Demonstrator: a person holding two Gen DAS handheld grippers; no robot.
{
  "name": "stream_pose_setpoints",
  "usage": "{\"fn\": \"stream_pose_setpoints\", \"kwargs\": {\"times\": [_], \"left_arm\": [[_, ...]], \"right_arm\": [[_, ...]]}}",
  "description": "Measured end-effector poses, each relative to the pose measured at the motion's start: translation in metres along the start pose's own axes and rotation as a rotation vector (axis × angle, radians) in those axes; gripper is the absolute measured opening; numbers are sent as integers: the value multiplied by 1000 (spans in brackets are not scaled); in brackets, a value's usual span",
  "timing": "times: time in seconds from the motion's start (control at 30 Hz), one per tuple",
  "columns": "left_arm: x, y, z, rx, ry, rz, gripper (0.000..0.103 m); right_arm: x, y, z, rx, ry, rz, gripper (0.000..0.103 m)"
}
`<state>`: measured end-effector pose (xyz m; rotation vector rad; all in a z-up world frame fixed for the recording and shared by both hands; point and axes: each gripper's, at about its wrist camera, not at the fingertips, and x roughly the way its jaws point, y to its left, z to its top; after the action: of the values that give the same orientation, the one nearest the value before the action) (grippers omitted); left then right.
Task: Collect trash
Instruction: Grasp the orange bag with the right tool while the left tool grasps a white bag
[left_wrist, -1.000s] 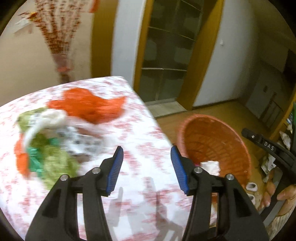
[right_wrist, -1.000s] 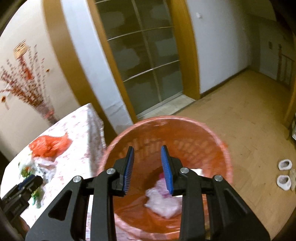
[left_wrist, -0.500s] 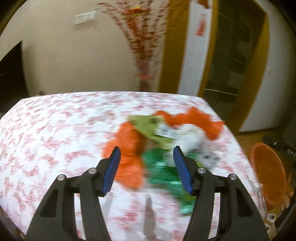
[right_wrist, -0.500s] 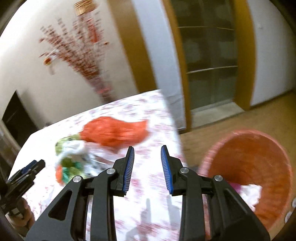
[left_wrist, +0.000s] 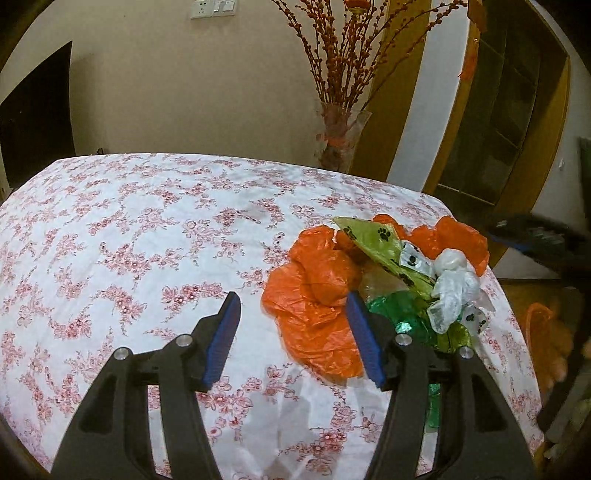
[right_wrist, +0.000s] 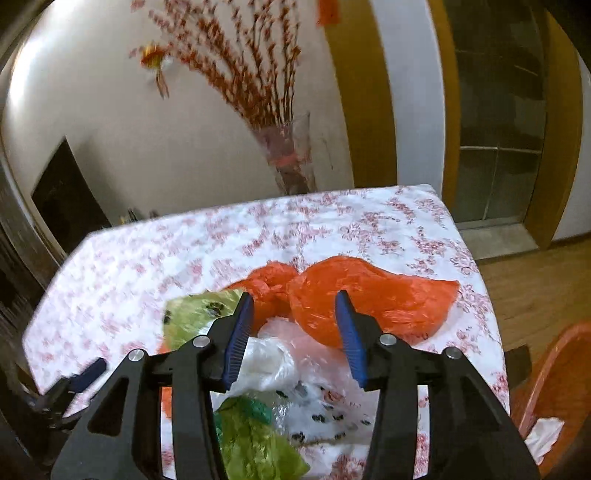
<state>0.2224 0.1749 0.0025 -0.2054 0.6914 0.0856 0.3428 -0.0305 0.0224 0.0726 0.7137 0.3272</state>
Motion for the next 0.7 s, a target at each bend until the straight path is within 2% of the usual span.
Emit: {"fn": "stream_pose_setpoints", "kwargs": {"times": [0.03, 0.07, 0.1, 0.13, 0.2, 0.4, 0.53, 0.7], "left_arm": [[0, -1, 0, 1, -1, -7, 59], [-1, -3, 1, 4, -3, -13, 59], [-2, -4, 2, 7, -5, -16, 59], [-4, -8, 3, 16, -11, -22, 59], [-7, -13, 5, 27, -19, -29, 59], [-15, -41, 15, 64, -43, -76, 59], [-9, -75, 17, 121, -20, -105, 59], [4, -104, 10, 176, 18, -98, 58]], "right_arm": [[6, 2, 0, -13, 14, -19, 45], [13, 2, -2, -24, 38, -49, 23], [18, -1, -4, -21, 56, -58, 9], [22, -6, -6, -7, 81, -57, 5], [19, -17, -11, 30, 76, -53, 4], [-28, -39, -10, 70, -35, -59, 3], [-55, -57, -13, 108, -75, -53, 3], [-74, -73, -20, 132, -86, -47, 3]]}}
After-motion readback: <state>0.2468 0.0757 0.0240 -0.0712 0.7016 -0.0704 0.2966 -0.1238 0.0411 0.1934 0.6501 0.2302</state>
